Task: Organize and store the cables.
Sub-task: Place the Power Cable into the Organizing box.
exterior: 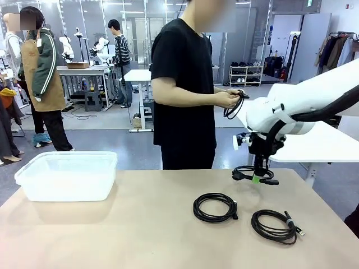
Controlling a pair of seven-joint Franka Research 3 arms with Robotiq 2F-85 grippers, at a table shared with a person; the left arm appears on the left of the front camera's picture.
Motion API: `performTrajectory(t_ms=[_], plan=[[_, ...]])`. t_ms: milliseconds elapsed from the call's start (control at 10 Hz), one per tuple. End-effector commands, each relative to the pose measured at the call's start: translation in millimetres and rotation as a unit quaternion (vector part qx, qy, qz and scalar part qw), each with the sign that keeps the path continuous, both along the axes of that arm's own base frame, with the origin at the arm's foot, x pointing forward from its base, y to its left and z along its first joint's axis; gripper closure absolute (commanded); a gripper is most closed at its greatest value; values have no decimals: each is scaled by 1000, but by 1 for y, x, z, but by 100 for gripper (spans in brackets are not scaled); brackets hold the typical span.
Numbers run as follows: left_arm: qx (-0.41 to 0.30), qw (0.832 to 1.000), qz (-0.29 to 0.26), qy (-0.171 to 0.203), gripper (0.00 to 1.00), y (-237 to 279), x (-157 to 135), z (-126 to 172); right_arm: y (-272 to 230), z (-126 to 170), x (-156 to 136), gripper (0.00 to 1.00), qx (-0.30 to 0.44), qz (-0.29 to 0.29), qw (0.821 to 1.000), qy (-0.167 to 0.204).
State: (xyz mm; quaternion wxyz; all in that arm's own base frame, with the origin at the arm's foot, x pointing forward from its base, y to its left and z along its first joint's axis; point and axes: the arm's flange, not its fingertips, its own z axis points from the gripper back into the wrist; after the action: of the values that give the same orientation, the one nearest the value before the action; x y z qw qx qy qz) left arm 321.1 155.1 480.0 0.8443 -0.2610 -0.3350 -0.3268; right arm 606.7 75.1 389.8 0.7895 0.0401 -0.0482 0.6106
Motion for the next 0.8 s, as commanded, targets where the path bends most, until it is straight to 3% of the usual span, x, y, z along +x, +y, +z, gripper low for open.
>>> performTrajectory(t_ms=[0, 300, 700], plan=[[-8, 1000, -9, -9, 0, 2, 1, 0, 45, 19, -22, 100, -34, -14, 999, -10], [-8, 1000, -9, -9, 0, 2, 1, 0, 159, 49, -56, 100, -32, 15, 998, -42], [-8, 1000, -9, -9, 0, 2, 1, 0, 287, 9, -102, 100, -47, 52, 997, -41]])
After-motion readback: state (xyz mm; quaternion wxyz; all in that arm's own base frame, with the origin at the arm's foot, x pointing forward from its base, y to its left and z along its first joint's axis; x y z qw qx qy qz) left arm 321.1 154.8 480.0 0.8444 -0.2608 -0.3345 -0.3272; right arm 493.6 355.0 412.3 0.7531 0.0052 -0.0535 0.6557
